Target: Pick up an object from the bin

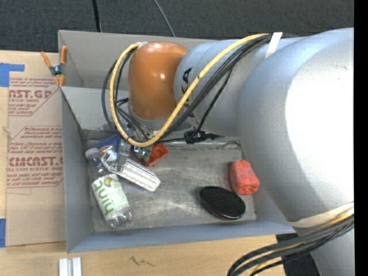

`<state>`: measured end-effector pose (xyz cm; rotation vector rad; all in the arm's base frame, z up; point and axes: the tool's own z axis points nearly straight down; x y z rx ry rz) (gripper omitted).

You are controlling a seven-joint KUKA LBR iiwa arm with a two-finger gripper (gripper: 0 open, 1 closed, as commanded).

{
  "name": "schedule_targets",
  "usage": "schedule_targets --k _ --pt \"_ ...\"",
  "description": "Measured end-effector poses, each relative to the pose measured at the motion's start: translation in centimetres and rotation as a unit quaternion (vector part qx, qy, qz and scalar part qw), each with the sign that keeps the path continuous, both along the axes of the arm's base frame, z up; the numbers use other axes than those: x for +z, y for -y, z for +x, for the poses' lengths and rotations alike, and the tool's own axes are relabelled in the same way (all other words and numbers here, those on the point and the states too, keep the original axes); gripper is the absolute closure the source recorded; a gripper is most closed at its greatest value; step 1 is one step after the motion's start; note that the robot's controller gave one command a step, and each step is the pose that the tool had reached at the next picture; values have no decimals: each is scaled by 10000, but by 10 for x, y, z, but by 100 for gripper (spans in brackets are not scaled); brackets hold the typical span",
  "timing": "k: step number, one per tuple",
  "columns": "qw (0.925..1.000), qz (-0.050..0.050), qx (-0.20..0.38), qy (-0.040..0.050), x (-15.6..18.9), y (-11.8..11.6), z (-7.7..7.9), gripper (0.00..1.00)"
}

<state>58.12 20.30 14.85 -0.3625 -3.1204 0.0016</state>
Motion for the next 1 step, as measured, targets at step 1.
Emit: schedule_targets --k 1 --pt "10000 2 71 -5 -5 -10 4 100"
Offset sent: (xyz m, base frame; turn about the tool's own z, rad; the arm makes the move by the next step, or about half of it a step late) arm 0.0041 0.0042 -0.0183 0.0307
